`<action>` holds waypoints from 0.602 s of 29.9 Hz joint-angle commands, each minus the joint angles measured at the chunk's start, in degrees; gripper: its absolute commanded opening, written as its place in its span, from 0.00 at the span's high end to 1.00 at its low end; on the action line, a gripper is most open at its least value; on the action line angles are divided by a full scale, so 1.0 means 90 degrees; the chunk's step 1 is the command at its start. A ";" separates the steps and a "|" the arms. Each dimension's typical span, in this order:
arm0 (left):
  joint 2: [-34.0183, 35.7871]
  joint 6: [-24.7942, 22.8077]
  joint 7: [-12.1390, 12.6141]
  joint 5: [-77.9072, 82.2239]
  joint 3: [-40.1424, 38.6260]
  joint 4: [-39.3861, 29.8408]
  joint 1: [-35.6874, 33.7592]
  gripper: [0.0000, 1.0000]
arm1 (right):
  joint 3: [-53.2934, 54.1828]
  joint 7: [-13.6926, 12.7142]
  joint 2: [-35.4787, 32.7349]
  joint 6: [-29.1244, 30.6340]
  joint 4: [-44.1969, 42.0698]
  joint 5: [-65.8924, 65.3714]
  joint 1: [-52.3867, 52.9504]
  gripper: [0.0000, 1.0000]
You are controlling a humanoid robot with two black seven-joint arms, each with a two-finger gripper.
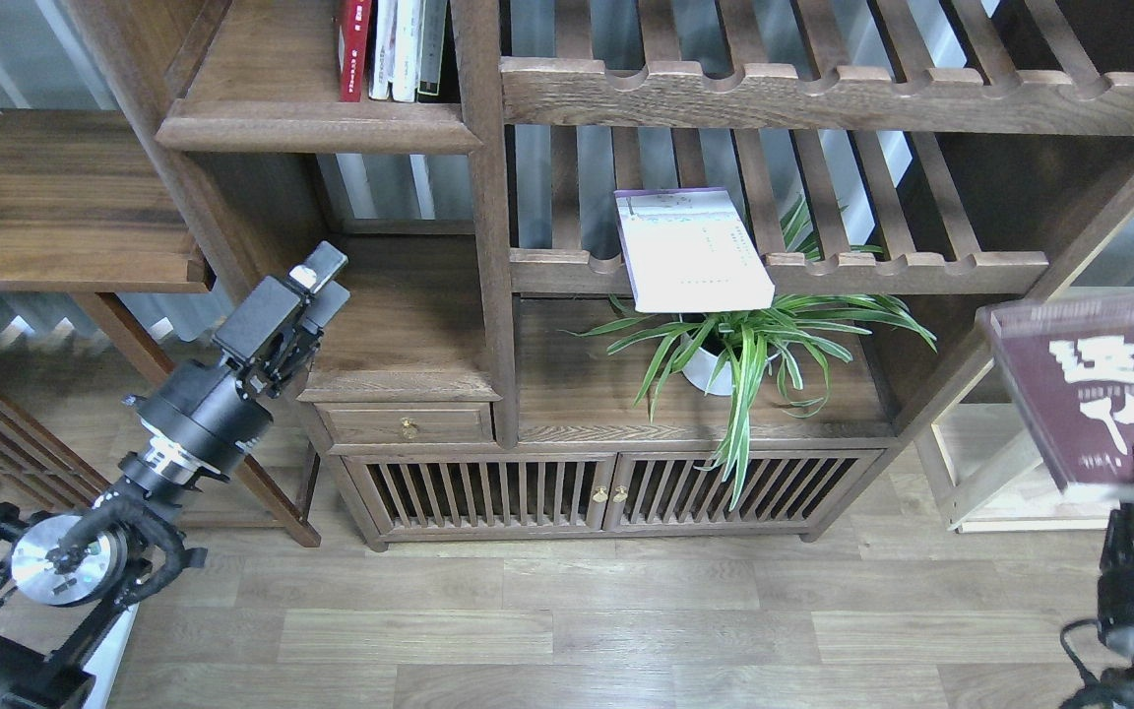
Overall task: Organize books on shelf
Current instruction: 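Pull the maroon book off the shelf and lower it with the right gripper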
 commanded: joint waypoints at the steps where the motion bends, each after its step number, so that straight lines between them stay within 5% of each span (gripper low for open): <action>1: -0.0023 -0.0025 0.0171 0.0049 0.0018 -0.0010 0.0292 0.10 | -0.0232 -0.0011 0.0118 0.0001 -0.0063 0.0003 -0.0402 0.96; 6: -0.0013 -0.0025 0.1370 0.0059 0.0320 0.0000 0.1268 0.08 | -0.1334 -0.0049 0.0246 0.0001 -0.0063 -0.0045 -0.0842 0.96; 8: 0.0006 -0.0025 0.1596 0.0059 0.0321 0.0000 0.1503 0.08 | -0.1696 -0.0069 0.0207 0.0001 -0.0063 -0.0075 -0.0833 0.96; 18: -0.0062 -0.0161 0.1656 0.0059 0.0282 0.0098 0.2295 0.02 | -0.3453 -0.0069 0.0246 0.0001 -0.0054 -0.0651 -0.0141 0.96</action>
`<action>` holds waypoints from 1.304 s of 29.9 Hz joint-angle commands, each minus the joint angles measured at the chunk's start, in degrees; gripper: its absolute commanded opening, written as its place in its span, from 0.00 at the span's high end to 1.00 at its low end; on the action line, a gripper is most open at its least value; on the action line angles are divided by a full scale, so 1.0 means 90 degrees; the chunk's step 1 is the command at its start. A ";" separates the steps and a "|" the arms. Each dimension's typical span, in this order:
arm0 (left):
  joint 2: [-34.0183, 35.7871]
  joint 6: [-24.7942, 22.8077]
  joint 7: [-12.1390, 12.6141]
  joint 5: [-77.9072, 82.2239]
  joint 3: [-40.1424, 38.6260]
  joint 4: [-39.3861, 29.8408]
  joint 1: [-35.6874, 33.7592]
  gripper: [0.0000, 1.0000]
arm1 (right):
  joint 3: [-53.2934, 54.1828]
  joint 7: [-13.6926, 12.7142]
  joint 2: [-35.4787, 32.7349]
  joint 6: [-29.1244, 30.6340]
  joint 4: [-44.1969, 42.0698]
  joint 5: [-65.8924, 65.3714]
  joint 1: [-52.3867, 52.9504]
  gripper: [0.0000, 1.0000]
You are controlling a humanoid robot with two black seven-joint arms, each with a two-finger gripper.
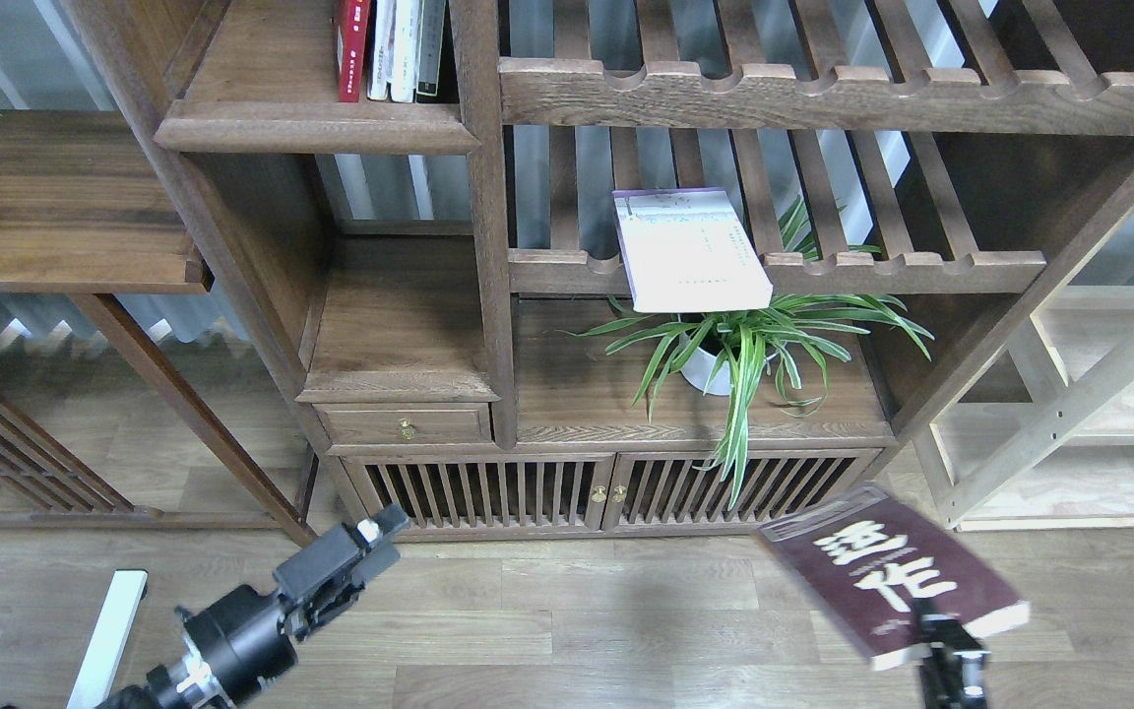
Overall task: Organize books on shelf
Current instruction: 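Pull the maroon book off the shelf and lower it with the right gripper, then bring the maroon book between both grippers and grasp it with the left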
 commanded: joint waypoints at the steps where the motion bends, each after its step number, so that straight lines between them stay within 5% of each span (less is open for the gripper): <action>1: -0.0048 -0.0193 -0.0008 0.0000 -0.0053 0.0038 0.0115 0.02 | -0.0699 0.0003 0.0002 0.0001 0.0006 -0.0095 0.0481 0.96; 21: -0.0936 -0.0228 -0.0076 -0.0984 0.0016 0.1805 -0.0430 0.02 | -0.2770 -0.0026 0.0382 0.0001 -0.0003 -0.0125 0.2737 0.95; 39: -0.1181 -0.0228 -0.0066 -0.1611 0.0045 0.1923 -0.0685 0.02 | -0.3474 -0.0163 0.1496 0.0001 0.0133 -0.0300 0.3012 0.96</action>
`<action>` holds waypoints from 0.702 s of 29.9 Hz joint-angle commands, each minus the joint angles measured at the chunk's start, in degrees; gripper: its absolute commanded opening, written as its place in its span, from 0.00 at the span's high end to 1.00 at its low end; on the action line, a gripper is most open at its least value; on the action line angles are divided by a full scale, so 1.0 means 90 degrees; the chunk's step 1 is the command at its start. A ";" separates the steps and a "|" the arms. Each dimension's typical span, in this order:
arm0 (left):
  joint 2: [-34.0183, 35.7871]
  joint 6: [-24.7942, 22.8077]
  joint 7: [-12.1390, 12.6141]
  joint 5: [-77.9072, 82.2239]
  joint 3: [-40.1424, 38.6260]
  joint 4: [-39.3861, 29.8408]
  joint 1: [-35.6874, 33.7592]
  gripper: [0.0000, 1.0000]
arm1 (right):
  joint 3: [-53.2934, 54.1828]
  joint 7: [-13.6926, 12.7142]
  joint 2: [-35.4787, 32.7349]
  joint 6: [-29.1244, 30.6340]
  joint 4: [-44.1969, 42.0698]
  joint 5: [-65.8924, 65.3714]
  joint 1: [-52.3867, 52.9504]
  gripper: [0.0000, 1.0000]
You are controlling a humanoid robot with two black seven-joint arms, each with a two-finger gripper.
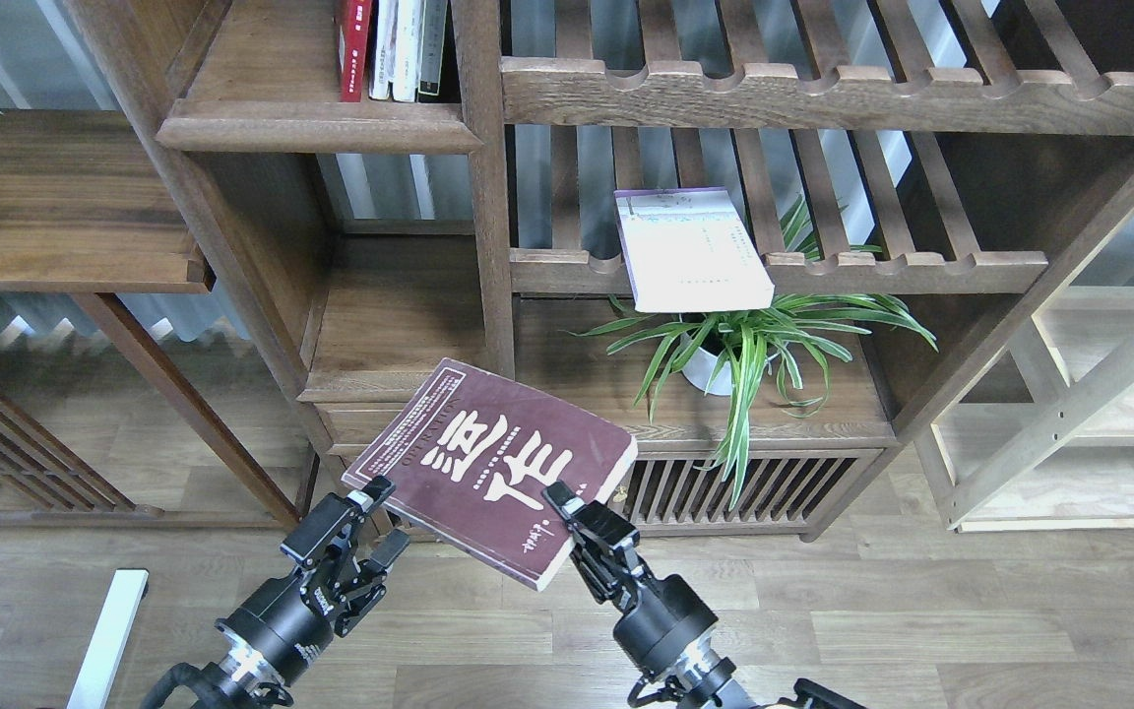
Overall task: Organize books on shelf
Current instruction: 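Bring the maroon book between both grippers and grasp it with the left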
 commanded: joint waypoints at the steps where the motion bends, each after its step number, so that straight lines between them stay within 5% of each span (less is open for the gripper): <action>1: -0.0045 0.0001 0.0006 -0.0004 0.0025 -0.0003 -0.0021 0.02 | -0.0009 0.0000 0.0181 0.0000 0.0077 -0.0122 -0.0059 0.96; 11: -0.0221 0.0001 -0.0121 0.0006 0.0055 -0.0041 -0.0051 0.17 | 0.0000 0.0000 0.0250 0.0000 0.0146 -0.0210 -0.0225 0.95; 21: -0.0221 0.0001 -0.0111 0.0006 0.0045 -0.0061 -0.0060 0.65 | 0.0020 -0.0010 0.0250 0.0000 0.0146 -0.0435 -0.0381 0.95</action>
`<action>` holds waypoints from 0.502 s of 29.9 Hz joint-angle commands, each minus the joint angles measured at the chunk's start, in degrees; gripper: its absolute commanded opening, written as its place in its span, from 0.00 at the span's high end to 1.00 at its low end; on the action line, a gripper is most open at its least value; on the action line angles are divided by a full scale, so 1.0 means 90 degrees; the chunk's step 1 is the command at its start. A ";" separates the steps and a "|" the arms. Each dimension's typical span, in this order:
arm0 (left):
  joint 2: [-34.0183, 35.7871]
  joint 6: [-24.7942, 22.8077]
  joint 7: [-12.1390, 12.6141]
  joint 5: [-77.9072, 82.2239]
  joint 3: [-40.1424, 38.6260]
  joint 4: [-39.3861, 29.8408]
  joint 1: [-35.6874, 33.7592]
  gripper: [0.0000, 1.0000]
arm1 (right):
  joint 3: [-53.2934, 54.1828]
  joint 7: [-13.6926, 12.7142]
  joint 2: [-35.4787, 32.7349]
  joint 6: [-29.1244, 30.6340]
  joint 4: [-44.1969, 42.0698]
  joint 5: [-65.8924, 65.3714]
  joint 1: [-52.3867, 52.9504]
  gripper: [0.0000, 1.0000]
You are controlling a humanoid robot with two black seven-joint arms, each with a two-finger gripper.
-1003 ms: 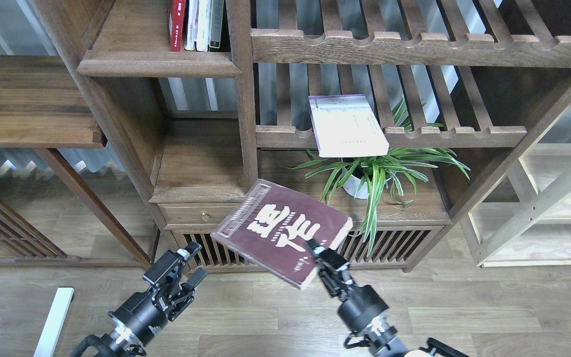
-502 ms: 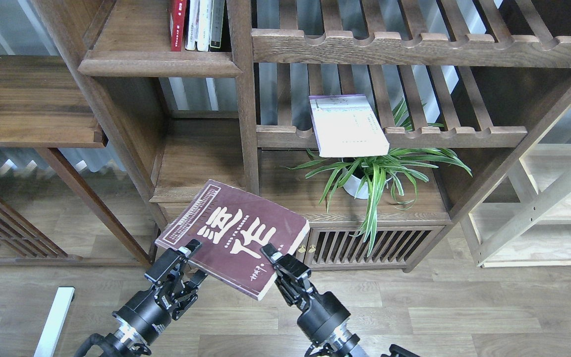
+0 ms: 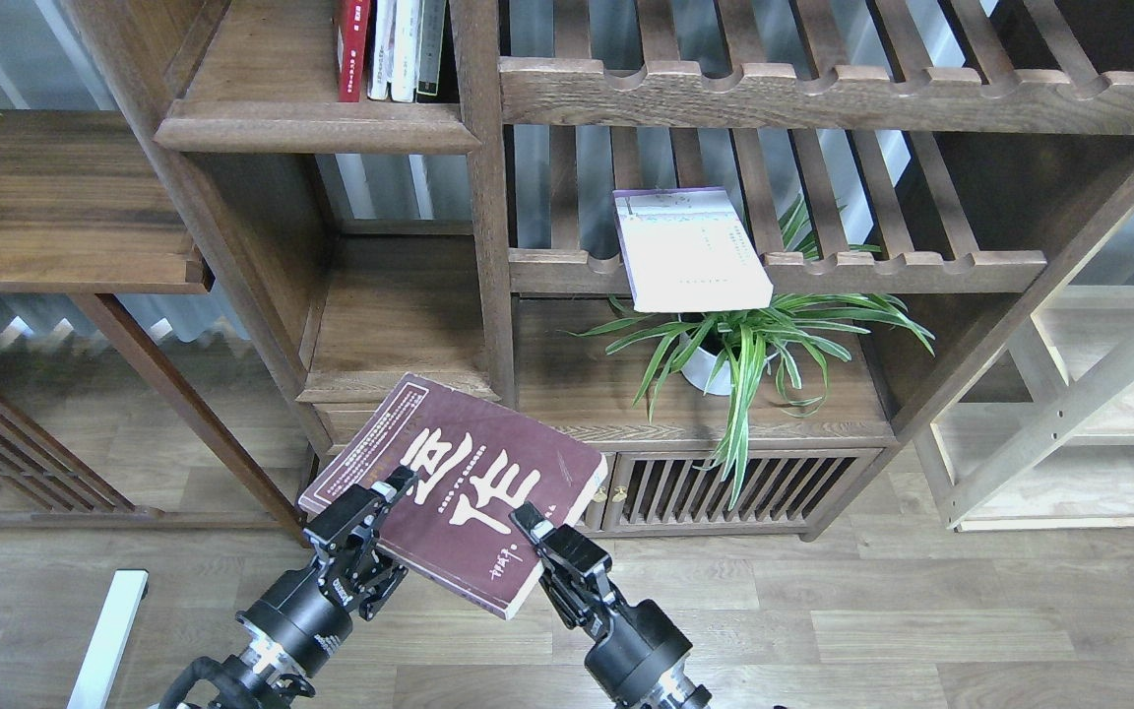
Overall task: Organize books on shelf
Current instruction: 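Bring the maroon book between both grippers and grasp it with the left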
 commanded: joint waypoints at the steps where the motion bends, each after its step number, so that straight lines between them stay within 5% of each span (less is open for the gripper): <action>1: -0.0008 0.0000 0.0007 0.0000 -0.0008 0.0029 -0.0004 0.67 | 0.0014 -0.0011 -0.0006 0.0000 -0.0001 -0.0041 -0.0037 0.95; 8: 0.0002 0.0000 0.0017 0.0009 -0.0008 0.0049 -0.0004 0.95 | 0.0034 -0.0020 -0.0016 0.0000 0.0019 -0.0187 -0.0213 0.95; 15: 0.0070 0.0000 0.0027 0.0136 0.0002 0.0020 -0.0014 1.00 | 0.0093 -0.0147 -0.0045 0.0000 0.0009 -0.0227 -0.0242 0.82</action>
